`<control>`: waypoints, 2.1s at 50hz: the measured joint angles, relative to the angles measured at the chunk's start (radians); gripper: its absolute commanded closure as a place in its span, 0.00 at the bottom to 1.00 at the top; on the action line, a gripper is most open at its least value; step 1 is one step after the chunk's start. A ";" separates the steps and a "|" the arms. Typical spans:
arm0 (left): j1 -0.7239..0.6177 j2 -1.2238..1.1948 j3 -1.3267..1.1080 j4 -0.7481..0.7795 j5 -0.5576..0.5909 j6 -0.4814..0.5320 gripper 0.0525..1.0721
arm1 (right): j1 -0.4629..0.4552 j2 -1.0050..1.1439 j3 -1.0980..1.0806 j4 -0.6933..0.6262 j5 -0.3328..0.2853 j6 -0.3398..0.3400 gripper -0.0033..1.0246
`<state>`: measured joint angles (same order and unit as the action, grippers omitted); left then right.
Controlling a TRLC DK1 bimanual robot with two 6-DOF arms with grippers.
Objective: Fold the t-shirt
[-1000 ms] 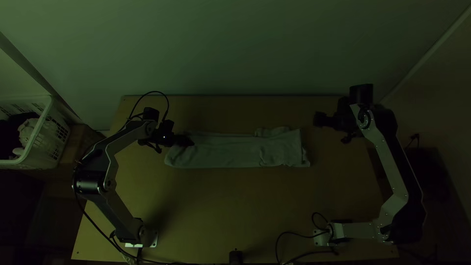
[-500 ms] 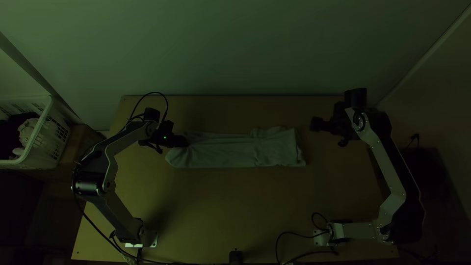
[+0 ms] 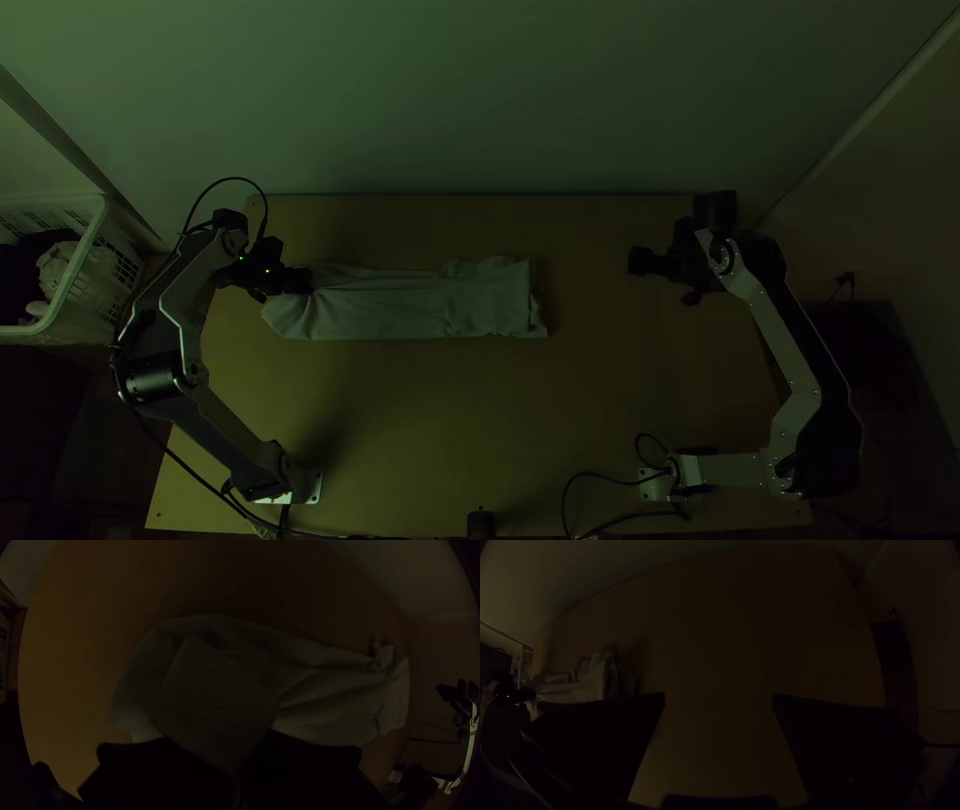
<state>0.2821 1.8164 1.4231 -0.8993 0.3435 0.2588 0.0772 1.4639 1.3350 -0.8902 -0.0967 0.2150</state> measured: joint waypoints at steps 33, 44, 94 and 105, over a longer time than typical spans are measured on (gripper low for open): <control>-0.256 -0.075 0.344 -0.323 -0.118 -0.077 0.97 | -0.033 -0.072 -0.007 0.024 0.000 0.021 0.04; -0.389 -0.074 0.426 -0.372 -0.142 -0.152 0.97 | -0.074 -0.134 -0.050 0.034 0.000 0.020 0.04; -0.922 0.315 0.807 -0.365 -0.229 -0.407 0.64 | -0.073 -0.381 -0.245 0.037 0.000 0.048 0.04; -0.990 0.352 0.829 -0.176 -0.219 -0.457 0.04 | 0.034 -0.399 -0.311 0.048 0.000 0.109 0.04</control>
<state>-0.7074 2.1689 2.2520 -1.0752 0.1246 -0.1982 0.1116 1.0653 1.0237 -0.8421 -0.0971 0.3237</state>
